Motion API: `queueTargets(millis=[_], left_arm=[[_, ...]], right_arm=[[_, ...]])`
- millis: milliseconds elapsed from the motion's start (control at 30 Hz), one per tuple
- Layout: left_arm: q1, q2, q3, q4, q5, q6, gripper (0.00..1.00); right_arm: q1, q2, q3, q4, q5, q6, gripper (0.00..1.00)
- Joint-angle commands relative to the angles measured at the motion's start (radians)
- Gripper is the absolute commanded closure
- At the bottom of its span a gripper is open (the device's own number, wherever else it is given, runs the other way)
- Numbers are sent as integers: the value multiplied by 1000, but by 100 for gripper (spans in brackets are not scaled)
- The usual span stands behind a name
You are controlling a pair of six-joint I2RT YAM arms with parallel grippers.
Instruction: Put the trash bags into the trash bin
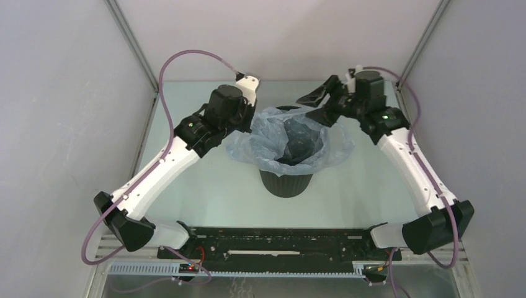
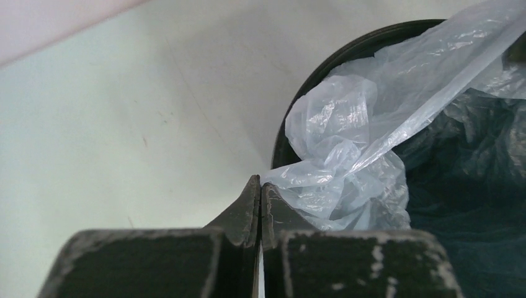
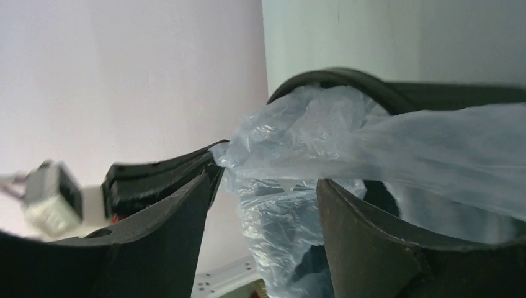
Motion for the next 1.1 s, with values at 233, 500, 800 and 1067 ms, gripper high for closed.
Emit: queueTargets(millis=[233,500,800,1067], left_arm=[[127,48,45,-31,313,-327,100],[165,62,23,-8,397,-403,100],[205,77,25,-5,434,-426,100],[236,103,34,-5,489,-447,100]], right_arm=[[-161,-157,45,-69,-386,-1022,22],[-222,-82,14,17,-438,-1349,29],[-249,49,32,15,-580,-1432,40],[-249,100,27,141,-518,-1287,51]])
